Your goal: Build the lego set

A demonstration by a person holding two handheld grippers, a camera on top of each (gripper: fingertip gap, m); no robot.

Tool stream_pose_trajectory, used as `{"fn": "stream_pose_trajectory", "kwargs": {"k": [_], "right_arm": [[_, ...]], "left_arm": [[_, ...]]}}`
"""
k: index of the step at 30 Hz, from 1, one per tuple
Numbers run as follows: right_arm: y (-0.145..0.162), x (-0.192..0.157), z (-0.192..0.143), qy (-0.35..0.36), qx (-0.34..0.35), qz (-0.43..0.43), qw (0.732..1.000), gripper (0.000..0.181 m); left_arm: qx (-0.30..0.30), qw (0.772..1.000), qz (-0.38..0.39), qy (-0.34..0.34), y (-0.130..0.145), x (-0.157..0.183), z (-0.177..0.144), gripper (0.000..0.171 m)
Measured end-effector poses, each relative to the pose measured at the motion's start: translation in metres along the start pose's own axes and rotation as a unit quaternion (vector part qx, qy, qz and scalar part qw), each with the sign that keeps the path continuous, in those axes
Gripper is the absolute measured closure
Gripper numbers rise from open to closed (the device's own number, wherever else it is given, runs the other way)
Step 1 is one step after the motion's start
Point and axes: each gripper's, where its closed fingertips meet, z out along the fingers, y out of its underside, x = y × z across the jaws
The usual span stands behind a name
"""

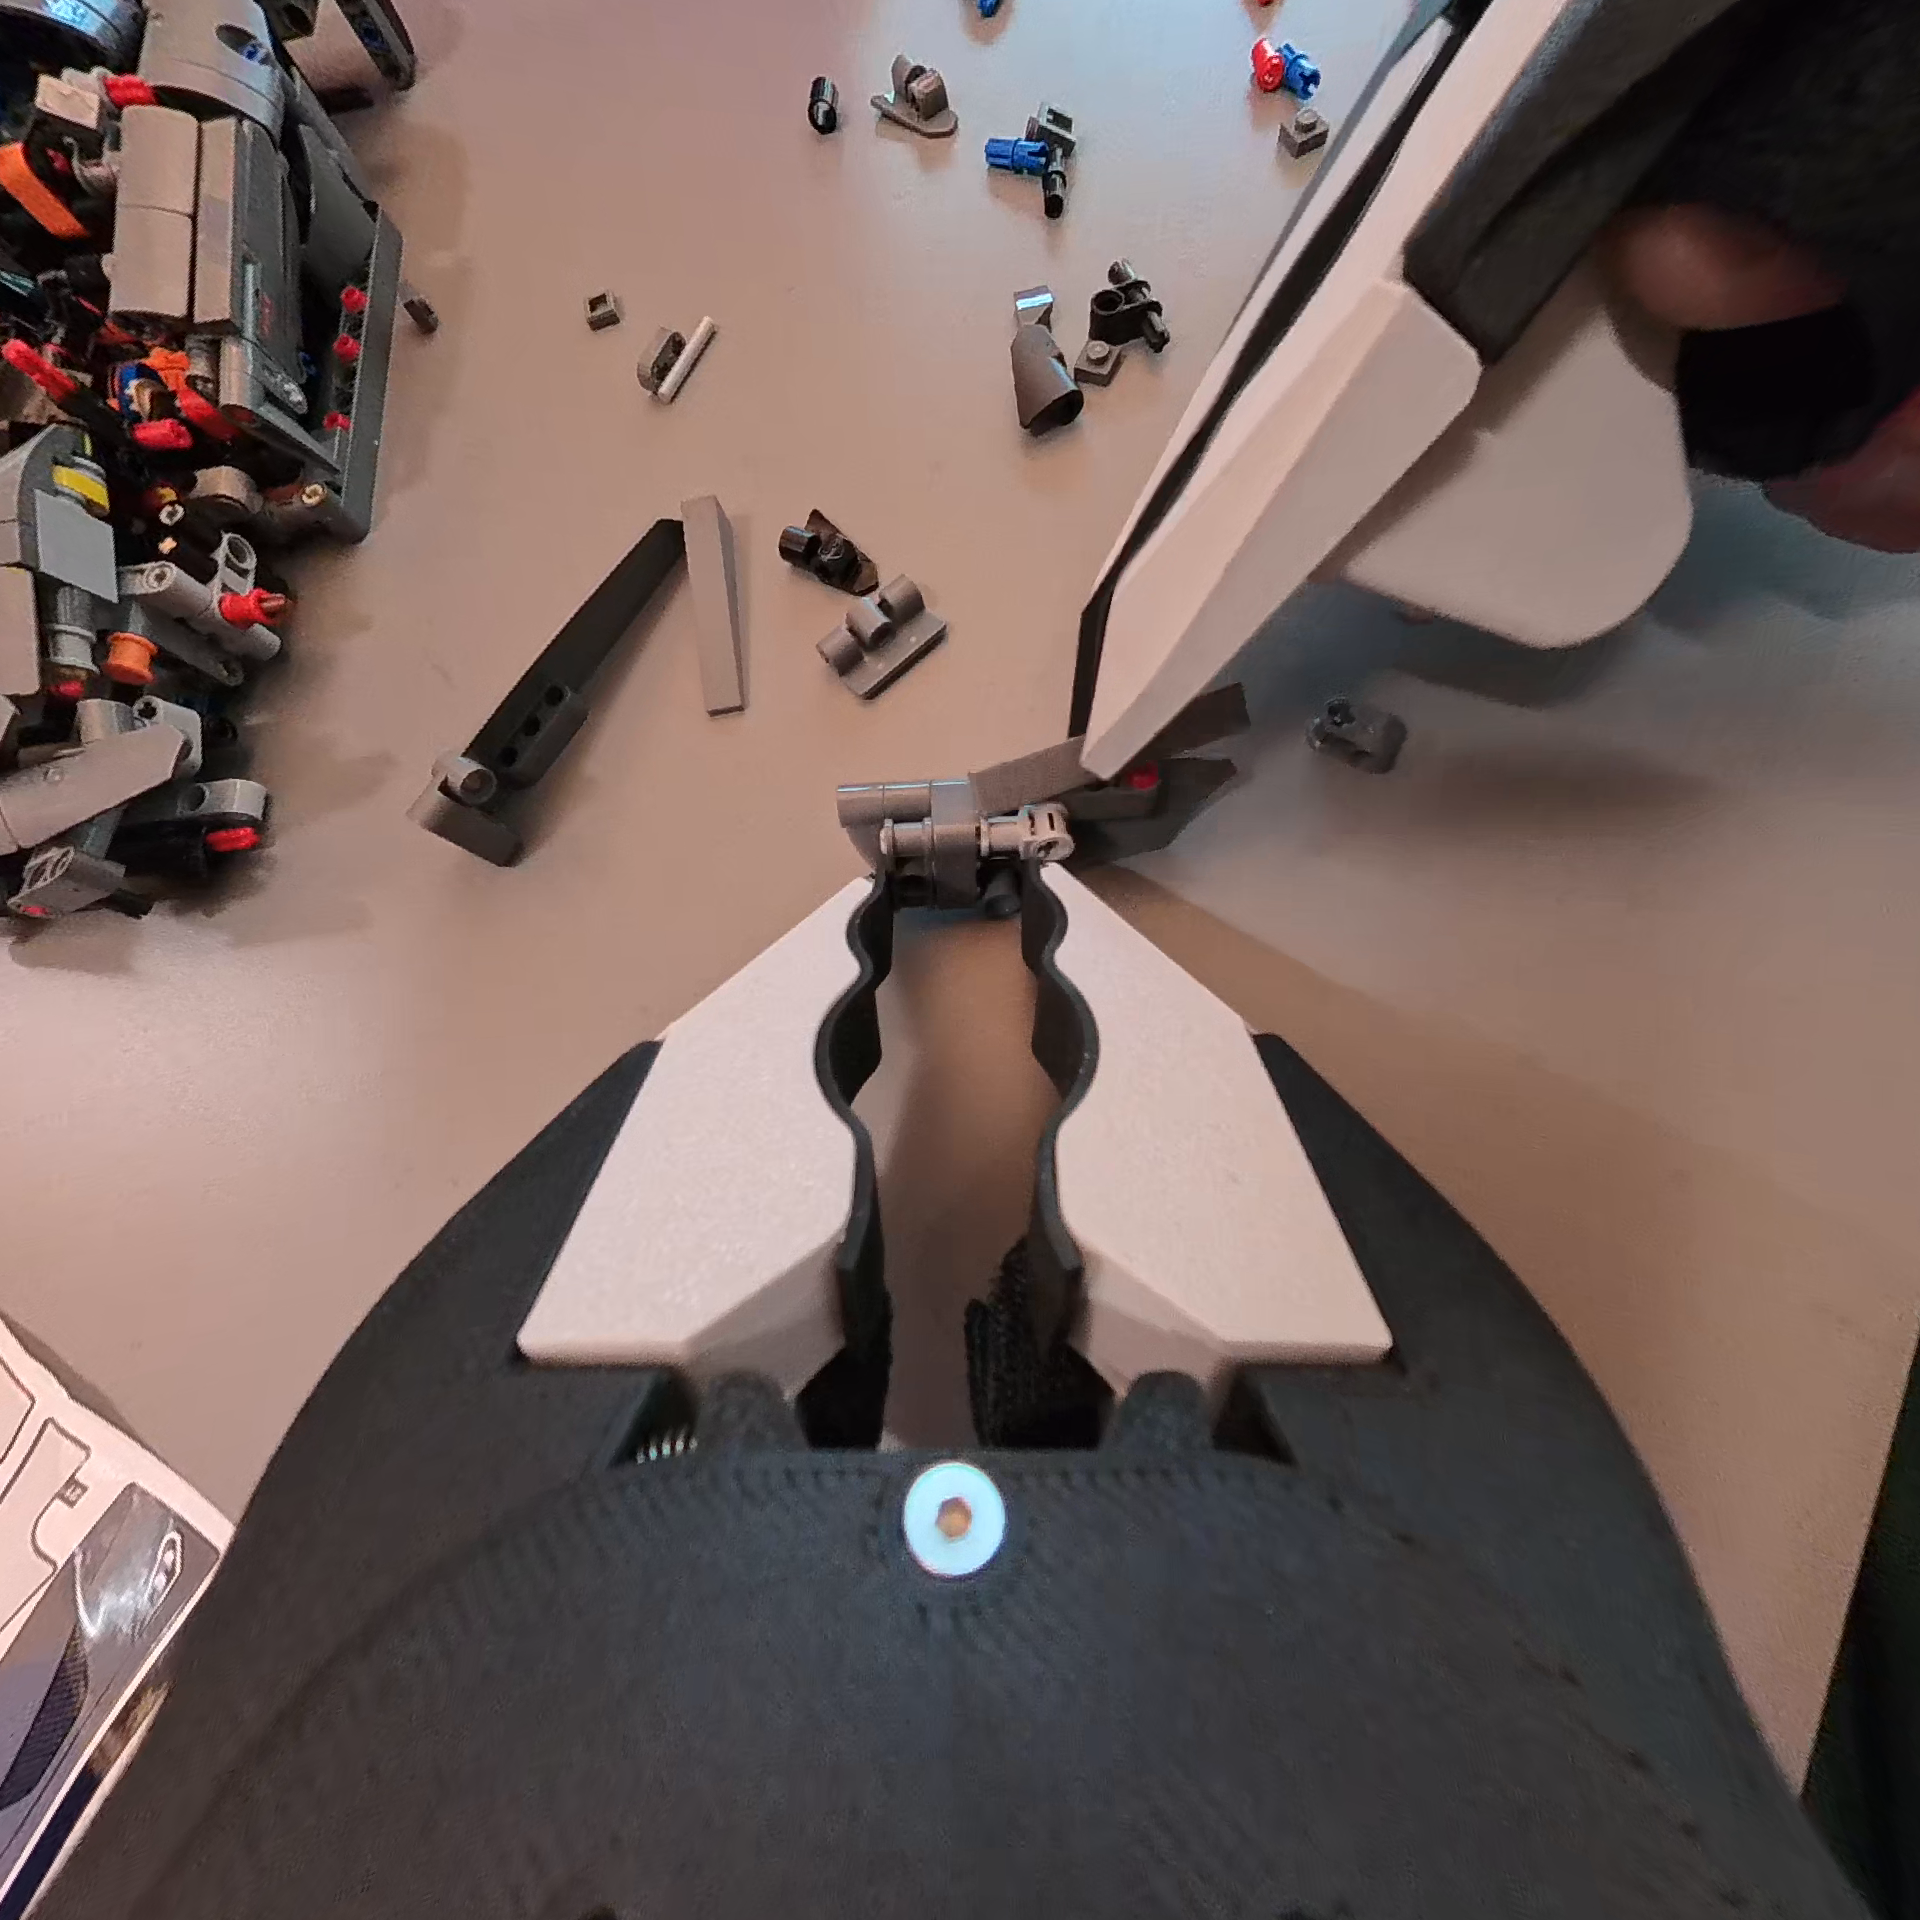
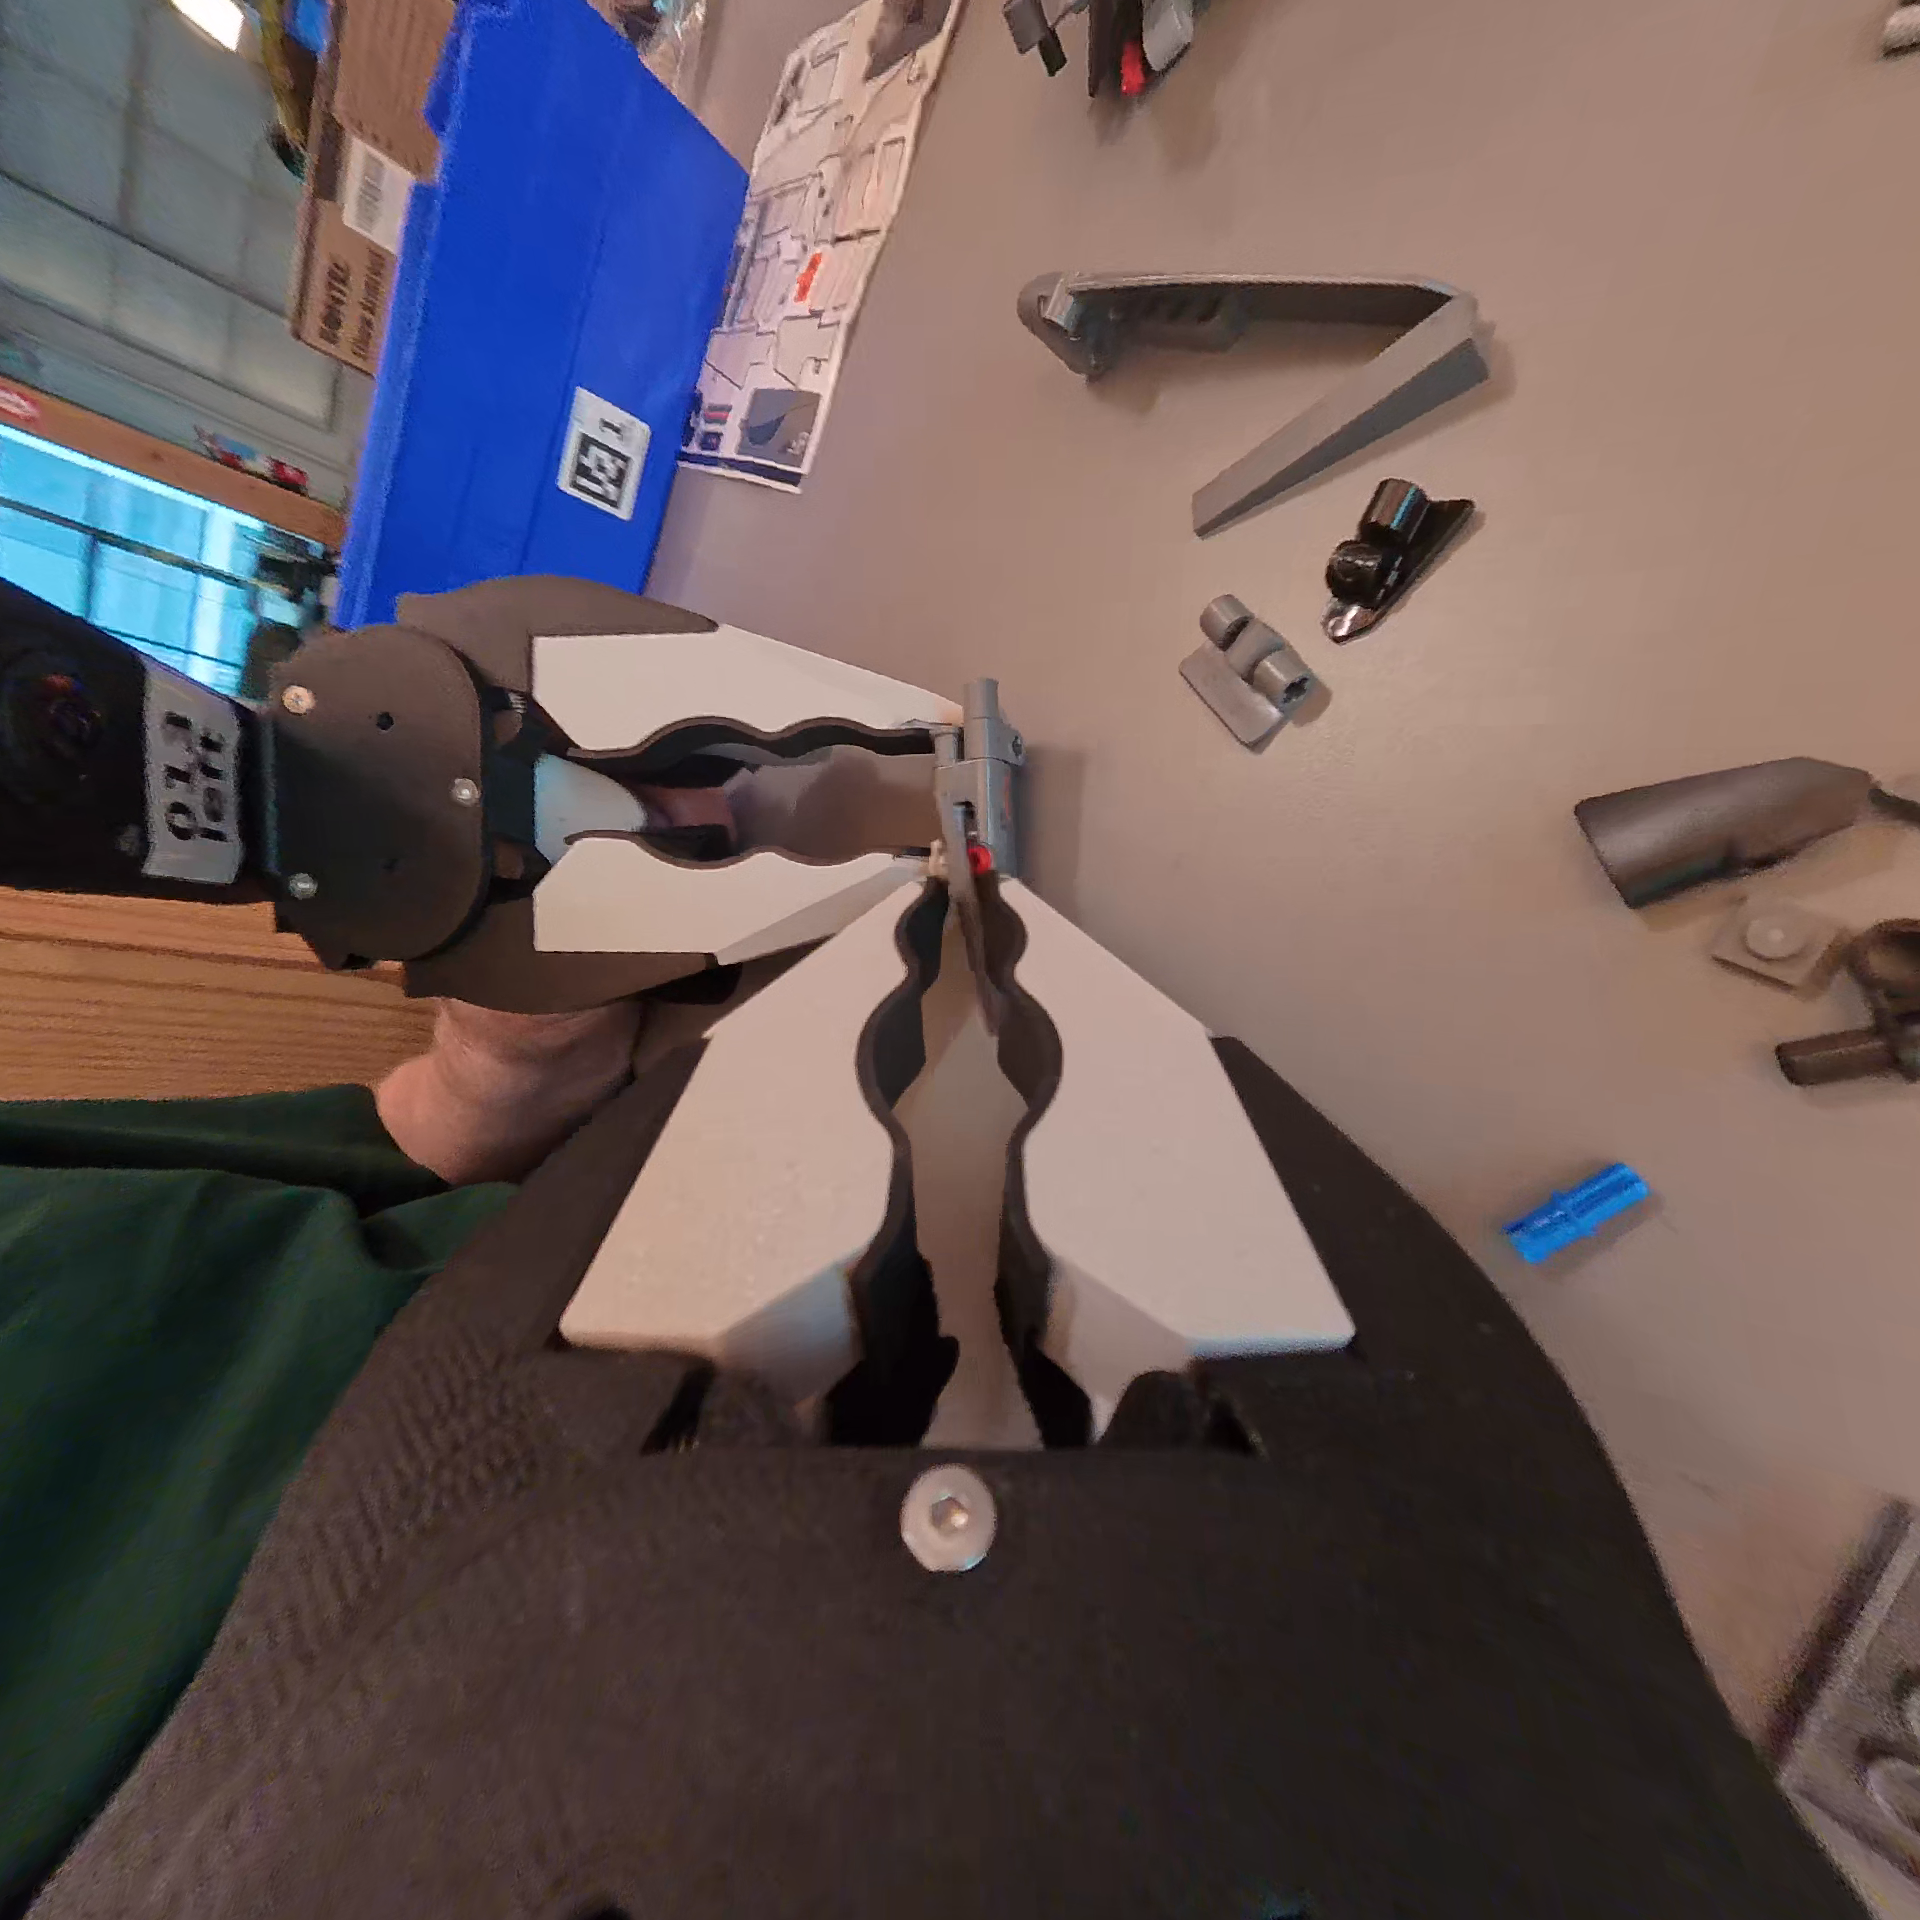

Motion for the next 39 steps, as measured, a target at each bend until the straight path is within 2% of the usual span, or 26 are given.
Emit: {"fn": "stream_pose_trajectory", "kwargs": {"k": [3,22,39], "right_arm": [[0.0,-0.001,0.002,-0.006,0.002,0.006,1.0,0.181],[-0.002,0.008,0.0,0.008,-0.002,-0.006,1.0,0.178],[-0.004,0.009,-0.001,-0.019,-0.007,-0.006,1.0,0.181]], "left_arm": [[0.0,1.0,0.0,0.001,0.0,0.0,0.0,0.149],[0.001,1.0,0.001,0.004,-0.001,0.001,0.0,0.15],[0.002,1.0,0.001,0.007,-0.001,0.001,0.0,0.15]]}}
